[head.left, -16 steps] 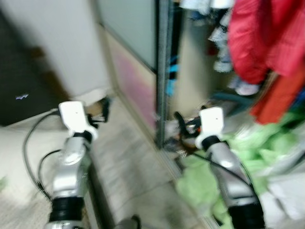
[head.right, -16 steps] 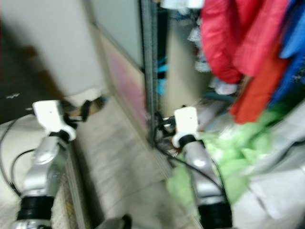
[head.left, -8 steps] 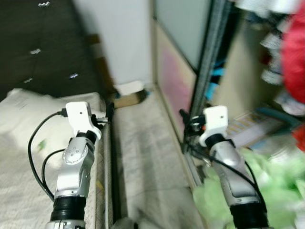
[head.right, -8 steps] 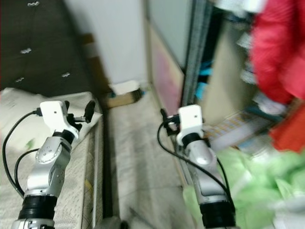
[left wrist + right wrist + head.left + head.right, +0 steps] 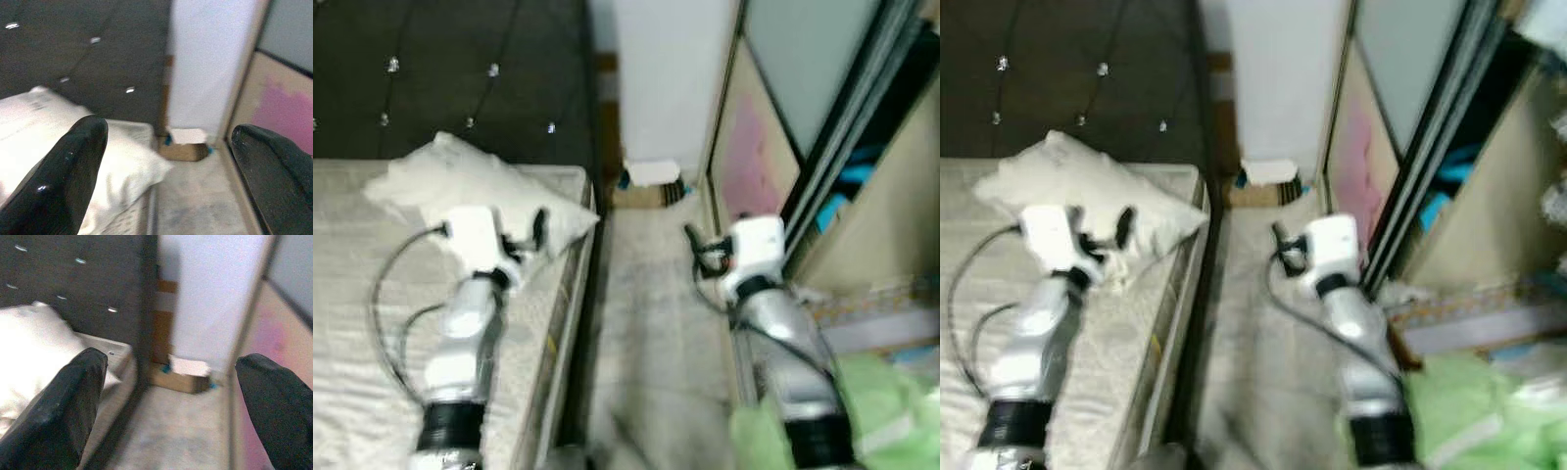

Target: Clean up the room

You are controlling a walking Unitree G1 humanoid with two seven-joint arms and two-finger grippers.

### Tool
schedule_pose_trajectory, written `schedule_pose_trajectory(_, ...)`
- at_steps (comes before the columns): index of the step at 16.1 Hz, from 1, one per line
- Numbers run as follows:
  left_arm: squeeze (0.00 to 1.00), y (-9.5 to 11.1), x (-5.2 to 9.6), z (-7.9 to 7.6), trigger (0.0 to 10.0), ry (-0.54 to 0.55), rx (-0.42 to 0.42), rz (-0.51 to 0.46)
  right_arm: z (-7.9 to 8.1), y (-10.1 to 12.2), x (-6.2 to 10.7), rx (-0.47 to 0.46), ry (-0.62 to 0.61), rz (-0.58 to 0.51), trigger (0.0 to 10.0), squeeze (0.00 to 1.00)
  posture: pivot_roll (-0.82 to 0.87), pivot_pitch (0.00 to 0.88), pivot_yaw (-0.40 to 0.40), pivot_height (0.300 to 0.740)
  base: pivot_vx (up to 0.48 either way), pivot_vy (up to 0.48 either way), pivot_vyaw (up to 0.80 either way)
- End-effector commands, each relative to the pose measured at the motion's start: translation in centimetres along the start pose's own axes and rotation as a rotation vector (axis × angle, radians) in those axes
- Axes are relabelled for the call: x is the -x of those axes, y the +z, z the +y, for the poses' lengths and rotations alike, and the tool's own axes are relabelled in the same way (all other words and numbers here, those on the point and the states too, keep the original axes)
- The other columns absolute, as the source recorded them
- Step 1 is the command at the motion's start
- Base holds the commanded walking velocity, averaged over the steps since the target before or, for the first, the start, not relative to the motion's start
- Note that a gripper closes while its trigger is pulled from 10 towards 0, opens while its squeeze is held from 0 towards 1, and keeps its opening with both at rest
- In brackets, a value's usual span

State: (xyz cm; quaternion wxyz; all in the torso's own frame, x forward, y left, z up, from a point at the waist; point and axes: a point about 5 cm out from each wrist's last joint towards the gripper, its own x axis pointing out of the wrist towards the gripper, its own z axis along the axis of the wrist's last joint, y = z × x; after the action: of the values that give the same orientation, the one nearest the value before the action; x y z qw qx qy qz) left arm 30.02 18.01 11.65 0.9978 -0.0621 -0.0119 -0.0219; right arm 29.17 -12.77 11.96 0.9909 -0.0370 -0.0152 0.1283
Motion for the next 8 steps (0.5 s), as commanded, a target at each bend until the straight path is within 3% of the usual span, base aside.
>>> schedule_pose_trajectory(1, 0.0, 0.35, -0.09, -0.4, 10.0, -0.012, -0.008, -0.013, -0.42, 0.28, -0.02, 0.01, -0.005, -0.009, 10.0, 0.0, 0.0, 0.0, 0.024, 0.74, 0.0, 0.0, 0.8)
schedule_pose_trajectory(8, 0.0, 0.35, -0.09, -0.4, 10.0, -0.012, -0.008, -0.013, -0.42, 0.28, -0.02, 0.01, -0.005, -0.009, 10.0, 0.0, 0.0, 0.0, 0.024, 0.74, 0.0, 0.0, 0.8)
